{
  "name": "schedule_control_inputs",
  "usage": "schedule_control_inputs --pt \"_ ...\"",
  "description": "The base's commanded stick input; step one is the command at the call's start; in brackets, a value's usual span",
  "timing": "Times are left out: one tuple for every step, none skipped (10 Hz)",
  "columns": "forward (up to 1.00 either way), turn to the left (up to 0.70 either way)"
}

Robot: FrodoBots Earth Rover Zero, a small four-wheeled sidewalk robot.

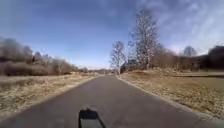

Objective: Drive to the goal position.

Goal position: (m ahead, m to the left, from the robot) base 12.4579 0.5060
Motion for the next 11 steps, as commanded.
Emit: schedule_control_inputs --pt "0.85 0.05" --pt "0.85 0.06" --pt "0.85 0.06" --pt "0.85 0.07" --pt "0.85 0.07" --pt "0.85 0.08" --pt "0.85 0.08" --pt "0.85 0.09" --pt "0.85 0.1" --pt "0.85 0.1" --pt "0.85 0.1"
